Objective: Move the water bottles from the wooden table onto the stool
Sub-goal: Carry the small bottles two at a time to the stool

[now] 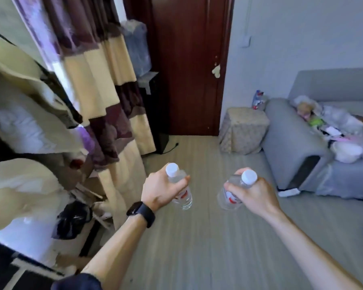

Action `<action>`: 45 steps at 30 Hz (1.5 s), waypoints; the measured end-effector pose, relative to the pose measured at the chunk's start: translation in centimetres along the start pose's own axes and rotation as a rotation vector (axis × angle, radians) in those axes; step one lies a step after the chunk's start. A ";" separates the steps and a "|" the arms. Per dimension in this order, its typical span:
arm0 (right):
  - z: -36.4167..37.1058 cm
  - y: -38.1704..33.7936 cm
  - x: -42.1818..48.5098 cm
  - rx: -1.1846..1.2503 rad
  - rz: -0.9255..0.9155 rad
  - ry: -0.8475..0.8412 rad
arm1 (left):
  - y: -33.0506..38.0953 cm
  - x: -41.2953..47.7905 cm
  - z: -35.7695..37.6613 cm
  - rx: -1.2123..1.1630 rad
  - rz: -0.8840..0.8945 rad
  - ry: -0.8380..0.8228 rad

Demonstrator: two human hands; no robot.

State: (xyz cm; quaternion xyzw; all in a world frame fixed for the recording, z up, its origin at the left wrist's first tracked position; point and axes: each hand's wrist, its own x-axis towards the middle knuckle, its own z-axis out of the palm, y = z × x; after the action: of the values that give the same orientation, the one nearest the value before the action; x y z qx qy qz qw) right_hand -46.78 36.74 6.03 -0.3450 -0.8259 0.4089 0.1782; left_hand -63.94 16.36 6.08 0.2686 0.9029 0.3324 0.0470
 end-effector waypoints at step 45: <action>-18.0 24.0 86.7 0.054 0.342 0.264 | 28.1 83.7 43.1 0.071 0.050 -0.331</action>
State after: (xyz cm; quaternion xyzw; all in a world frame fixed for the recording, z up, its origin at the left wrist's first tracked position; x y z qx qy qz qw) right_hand -86.80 119.02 -1.22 -0.5258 -0.7135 0.4064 0.2219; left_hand -111.13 102.21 -1.94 0.3436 0.8869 0.2527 0.1775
